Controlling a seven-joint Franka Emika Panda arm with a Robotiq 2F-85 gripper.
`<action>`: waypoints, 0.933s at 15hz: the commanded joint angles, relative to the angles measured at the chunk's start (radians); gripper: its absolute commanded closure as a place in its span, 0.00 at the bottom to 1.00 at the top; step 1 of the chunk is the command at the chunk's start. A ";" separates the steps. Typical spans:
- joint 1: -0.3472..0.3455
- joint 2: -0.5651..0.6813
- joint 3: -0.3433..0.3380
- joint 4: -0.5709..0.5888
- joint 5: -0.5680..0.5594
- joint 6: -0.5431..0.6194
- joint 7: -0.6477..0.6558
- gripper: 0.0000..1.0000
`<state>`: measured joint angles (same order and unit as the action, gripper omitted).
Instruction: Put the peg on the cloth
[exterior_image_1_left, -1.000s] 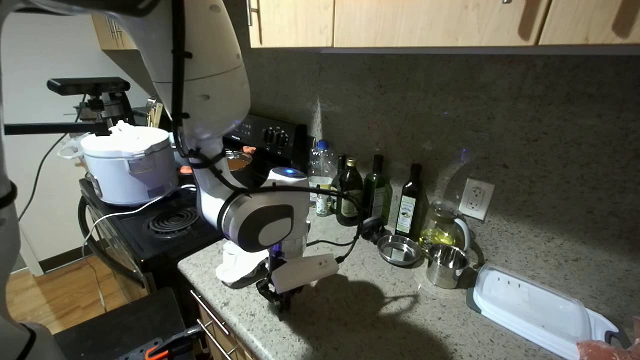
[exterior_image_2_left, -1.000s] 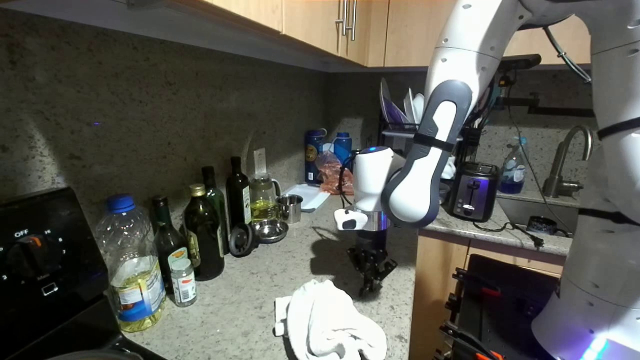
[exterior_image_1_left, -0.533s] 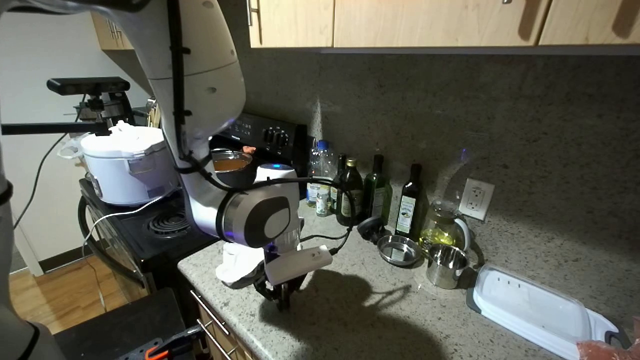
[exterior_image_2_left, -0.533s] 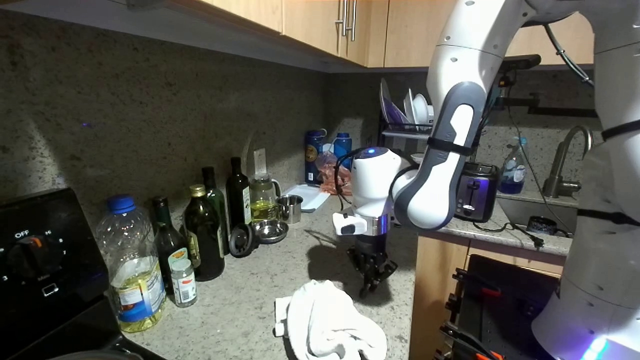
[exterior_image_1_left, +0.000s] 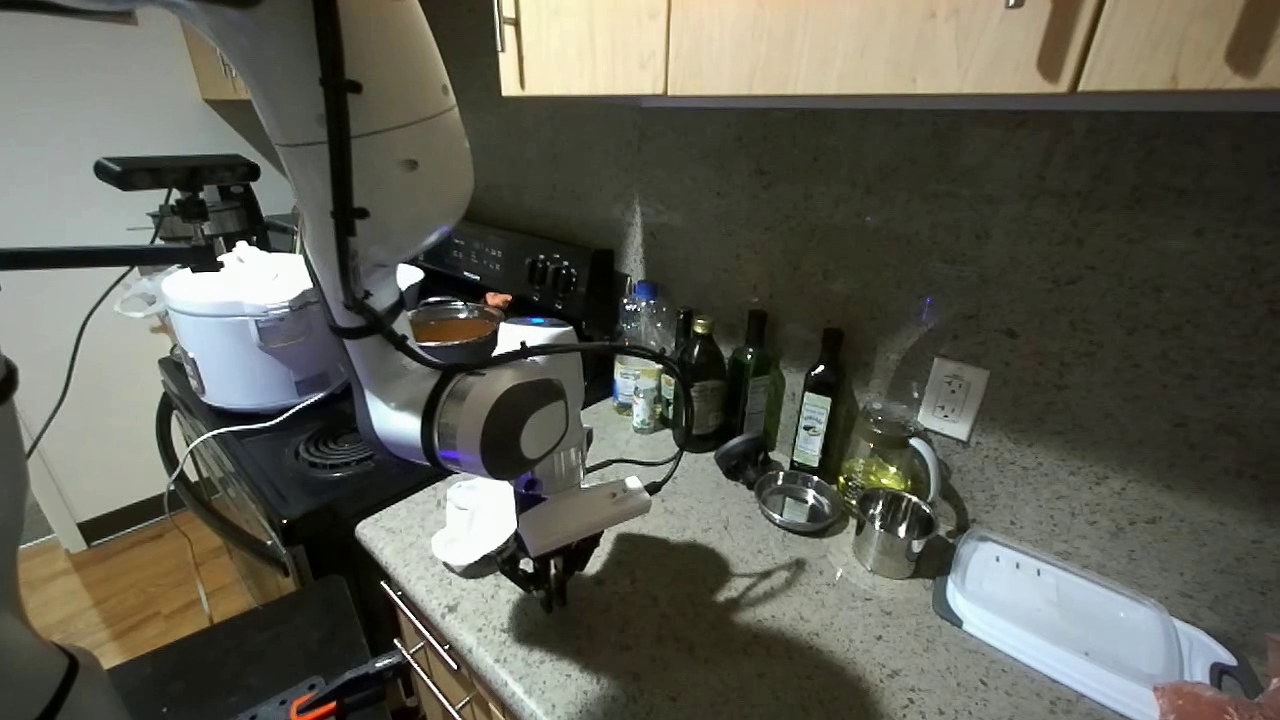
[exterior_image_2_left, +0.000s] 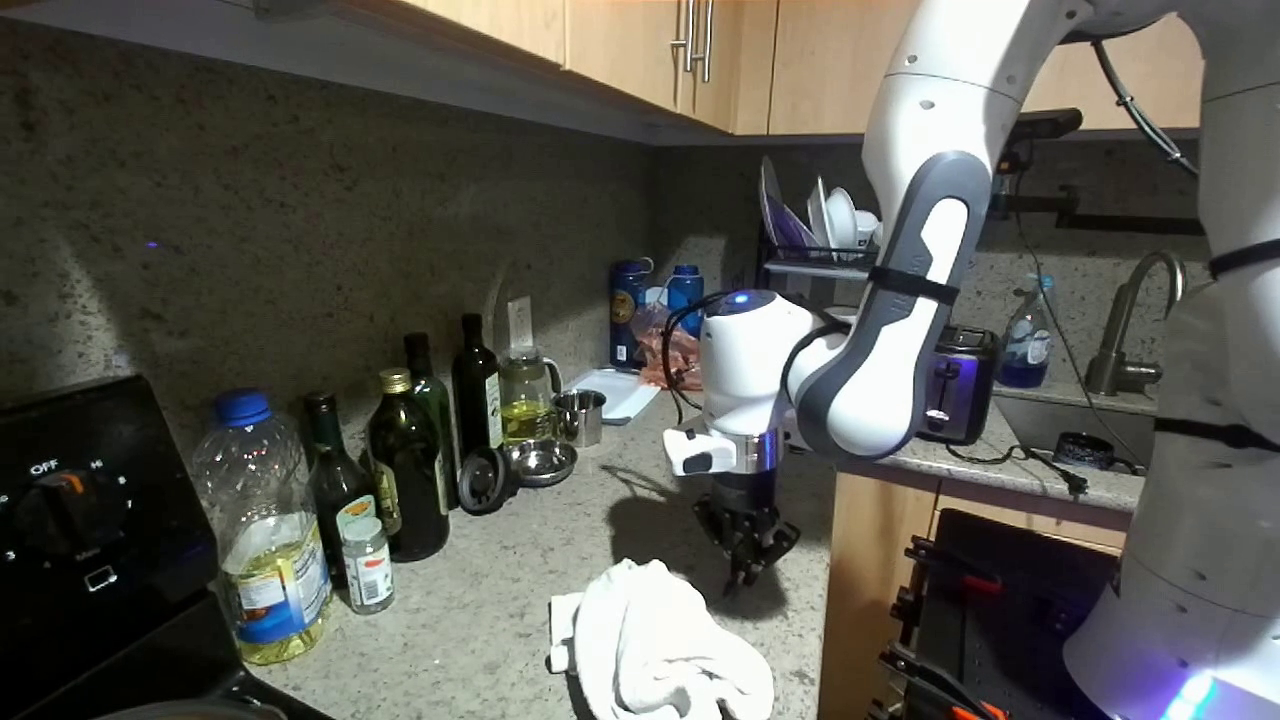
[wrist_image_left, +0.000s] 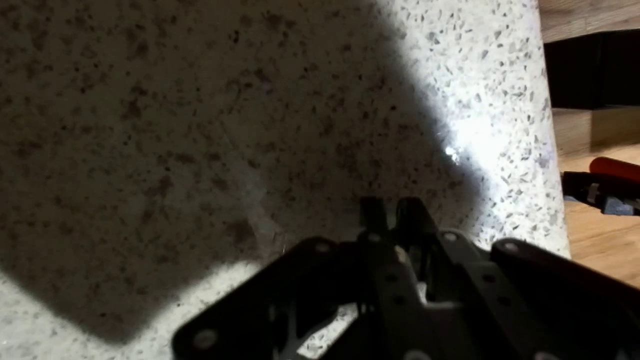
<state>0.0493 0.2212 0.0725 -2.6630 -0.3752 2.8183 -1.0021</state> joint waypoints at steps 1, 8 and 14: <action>-0.054 -0.058 0.077 -0.018 0.113 -0.072 -0.121 0.96; -0.071 -0.117 0.160 0.038 0.441 -0.297 -0.462 0.96; -0.053 -0.125 0.111 0.114 0.528 -0.498 -0.590 0.96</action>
<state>-0.0147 0.1112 0.2086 -2.5755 0.1019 2.4011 -1.5251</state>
